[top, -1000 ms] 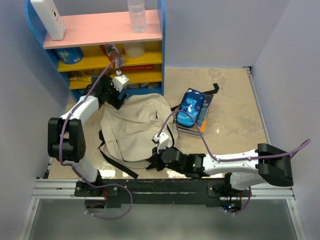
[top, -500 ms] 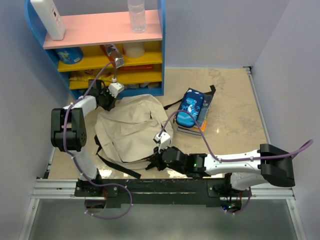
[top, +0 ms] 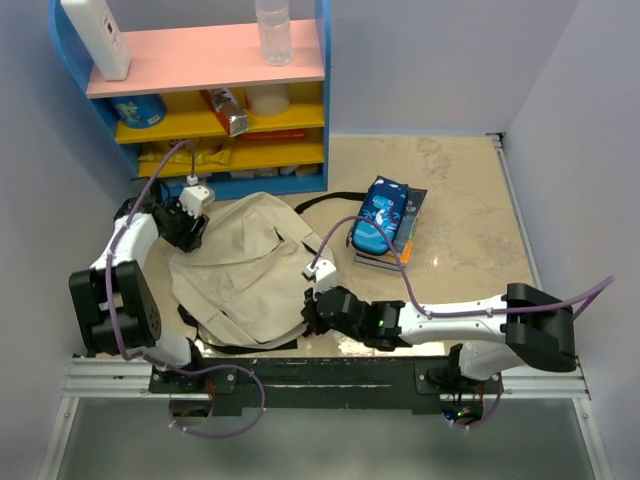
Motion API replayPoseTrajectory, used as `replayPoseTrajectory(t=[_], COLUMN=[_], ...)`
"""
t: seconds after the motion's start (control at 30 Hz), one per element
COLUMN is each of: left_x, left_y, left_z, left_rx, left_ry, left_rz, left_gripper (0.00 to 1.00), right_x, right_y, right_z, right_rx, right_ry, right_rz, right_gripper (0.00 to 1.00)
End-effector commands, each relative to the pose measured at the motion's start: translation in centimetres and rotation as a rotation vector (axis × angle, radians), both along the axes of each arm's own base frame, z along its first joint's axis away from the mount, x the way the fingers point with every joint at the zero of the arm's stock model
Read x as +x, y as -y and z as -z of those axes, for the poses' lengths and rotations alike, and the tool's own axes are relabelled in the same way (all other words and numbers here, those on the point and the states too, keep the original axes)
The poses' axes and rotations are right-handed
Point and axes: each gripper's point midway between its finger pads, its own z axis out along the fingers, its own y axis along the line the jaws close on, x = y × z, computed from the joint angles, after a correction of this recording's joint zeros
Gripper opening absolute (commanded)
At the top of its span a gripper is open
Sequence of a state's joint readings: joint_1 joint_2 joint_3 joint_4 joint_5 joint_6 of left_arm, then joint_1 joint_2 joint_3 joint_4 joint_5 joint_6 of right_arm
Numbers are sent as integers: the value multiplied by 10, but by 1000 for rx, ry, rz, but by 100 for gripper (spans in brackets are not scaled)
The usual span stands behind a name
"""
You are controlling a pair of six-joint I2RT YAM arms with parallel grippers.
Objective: Pack the student bag
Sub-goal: Unzip the student bag at the center of the board.
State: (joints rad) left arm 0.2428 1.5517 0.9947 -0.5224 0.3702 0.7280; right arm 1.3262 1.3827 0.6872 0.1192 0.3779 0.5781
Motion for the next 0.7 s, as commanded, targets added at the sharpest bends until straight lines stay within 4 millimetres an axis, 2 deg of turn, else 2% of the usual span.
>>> replayPoseTrajectory(t=[0.0,0.03,0.07,0.17,0.2,0.23,0.3,0.33,0.37,0.43,0.47,0.5,0.57,0.67], left_x=[-3,-1,2,6,5,0,-1,-8,-7,-13,-9,-6,3,6], left_y=[14,19,26,72,89,119,152,180,192,221,229,238,253,267], left_z=[-82,-97,-125,-151,-147,-144,-122,-112,-90,-71,-69,-55,-43,-27], left_rx=[-19,-40,-63,-143,-155,-173,-187,-193,-193,-195,-201,-212,-210,-204], left_ry=[113,133,161,162,142,131,120,98,54,0,-3,-41,-51,-89], left_rz=[83,102,124,240,285,373,457,526,551,625,645,662,701,769], left_gripper=[64,66,70,73,73,73,74,74,74,74,74,74,75,77], right_x=[20,22,24,33,38,39,42,42,42,41,41,41,40,39], right_y=[-2,-1,2,9,13,14,17,18,19,20,21,21,23,26], right_z=[-12,-12,-10,-10,-14,-14,-16,-19,-21,-21,-20,-19,-17,-14], right_rx=[15,17,15,31,43,45,45,55,60,67,67,65,67,70], right_ry=[19,17,15,2,4,3,4,4,4,-2,-5,-7,-16,-27], right_rz=[34,40,45,75,92,98,113,118,121,126,129,132,138,149], right_gripper=[0,0,0,0,0,0,0,0,0,0,0,0,0,0])
